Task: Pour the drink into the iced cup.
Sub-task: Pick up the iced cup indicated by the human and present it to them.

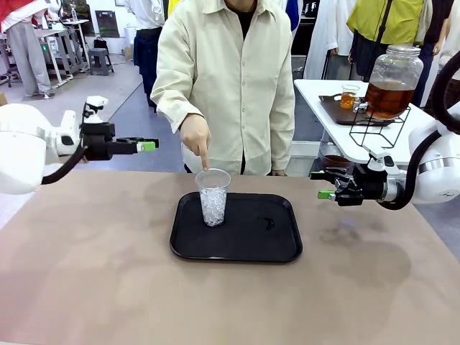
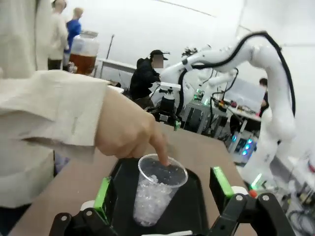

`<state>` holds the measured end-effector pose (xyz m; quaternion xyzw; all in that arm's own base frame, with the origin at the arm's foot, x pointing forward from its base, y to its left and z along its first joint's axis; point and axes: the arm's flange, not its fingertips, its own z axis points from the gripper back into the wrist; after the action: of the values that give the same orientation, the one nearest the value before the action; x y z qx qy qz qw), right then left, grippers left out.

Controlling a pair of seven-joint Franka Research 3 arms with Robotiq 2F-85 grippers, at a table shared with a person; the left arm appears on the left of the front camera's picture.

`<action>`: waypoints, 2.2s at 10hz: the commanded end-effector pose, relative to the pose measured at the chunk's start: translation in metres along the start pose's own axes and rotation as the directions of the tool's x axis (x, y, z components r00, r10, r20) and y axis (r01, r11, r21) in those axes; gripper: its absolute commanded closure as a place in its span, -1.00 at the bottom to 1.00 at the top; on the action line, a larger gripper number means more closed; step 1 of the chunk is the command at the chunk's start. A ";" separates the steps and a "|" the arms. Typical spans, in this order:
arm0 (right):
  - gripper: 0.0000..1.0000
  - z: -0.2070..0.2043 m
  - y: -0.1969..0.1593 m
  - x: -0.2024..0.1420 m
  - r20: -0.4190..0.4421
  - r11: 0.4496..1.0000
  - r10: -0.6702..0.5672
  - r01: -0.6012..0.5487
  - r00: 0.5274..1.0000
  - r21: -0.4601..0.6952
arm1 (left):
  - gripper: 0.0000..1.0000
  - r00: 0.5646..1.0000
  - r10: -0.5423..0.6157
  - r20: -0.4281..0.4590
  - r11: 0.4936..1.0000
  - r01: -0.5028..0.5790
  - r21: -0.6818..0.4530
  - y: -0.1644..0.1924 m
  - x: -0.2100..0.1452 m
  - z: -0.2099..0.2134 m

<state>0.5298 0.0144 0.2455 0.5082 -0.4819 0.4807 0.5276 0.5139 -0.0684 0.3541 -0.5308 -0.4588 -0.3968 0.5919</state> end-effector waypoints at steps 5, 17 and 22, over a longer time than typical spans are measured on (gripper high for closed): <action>-1.00 -0.002 0.000 0.002 0.000 1.000 0.002 -0.002 1.000 0.003 | -1.00 0.964 -0.265 -0.025 0.963 0.266 0.053 -0.006 -0.039 -0.008; -1.00 -0.002 0.000 0.002 0.000 1.000 0.002 -0.002 1.000 0.003 | -1.00 0.941 -0.335 -0.041 0.942 0.336 0.019 0.025 -0.083 -0.034; -1.00 -0.002 0.000 0.002 0.000 1.000 0.002 -0.002 1.000 0.003 | -1.00 0.941 -0.331 -0.064 0.943 0.331 -0.003 0.031 -0.112 -0.061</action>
<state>0.5299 0.0145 0.2454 0.5082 -0.4819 0.4808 0.5276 0.5176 -0.1215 0.2398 -0.4433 -0.5059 -0.5066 0.5393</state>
